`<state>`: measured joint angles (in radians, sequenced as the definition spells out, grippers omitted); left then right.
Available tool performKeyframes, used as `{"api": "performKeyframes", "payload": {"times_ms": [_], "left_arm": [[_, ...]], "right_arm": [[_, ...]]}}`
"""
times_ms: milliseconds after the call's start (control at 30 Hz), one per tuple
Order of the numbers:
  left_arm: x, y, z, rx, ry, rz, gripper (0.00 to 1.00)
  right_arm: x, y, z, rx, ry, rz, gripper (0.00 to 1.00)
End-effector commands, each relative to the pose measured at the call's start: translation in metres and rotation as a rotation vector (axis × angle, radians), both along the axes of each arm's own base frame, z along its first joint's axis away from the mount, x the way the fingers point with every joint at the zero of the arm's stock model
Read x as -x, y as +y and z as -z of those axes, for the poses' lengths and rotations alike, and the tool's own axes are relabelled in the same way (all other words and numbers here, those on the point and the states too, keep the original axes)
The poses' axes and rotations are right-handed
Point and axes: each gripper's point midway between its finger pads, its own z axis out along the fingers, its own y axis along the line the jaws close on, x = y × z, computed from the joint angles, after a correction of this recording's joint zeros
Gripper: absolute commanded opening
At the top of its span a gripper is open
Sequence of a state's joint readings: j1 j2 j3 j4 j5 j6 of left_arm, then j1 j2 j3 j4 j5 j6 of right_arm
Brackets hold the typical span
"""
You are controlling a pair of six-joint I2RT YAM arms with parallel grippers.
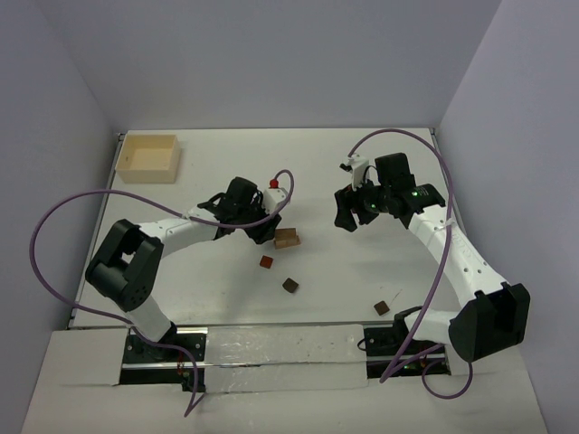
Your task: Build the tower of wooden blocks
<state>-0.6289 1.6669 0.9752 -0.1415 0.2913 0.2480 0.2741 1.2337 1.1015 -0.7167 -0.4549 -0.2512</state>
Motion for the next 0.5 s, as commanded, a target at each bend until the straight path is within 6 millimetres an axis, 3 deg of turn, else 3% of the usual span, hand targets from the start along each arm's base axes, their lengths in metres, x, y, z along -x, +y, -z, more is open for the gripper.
{"api": "performKeyframes", "payload": {"times_ms": [0,267,433,467], "left_arm": [[-0.003,-0.008,-0.033,0.054,-0.083,0.038,0.54],[0.046,-0.002,-0.066,0.158,-0.095,0.245,0.55],[0.037,0.024,-0.104,0.244,-0.075,0.163,0.51],[0.033,0.031,-0.112,0.268,-0.074,0.135,0.51]], "right_arm": [[-0.014,0.006,-0.020,-0.041,-0.062,-0.005,0.74],[0.001,0.033,-0.025,-0.096,-0.052,-0.235,0.71],[-0.021,0.050,-0.007,0.022,-0.043,-0.218,0.59],[-0.026,0.053,-0.002,0.032,-0.043,-0.193,0.51]]}}
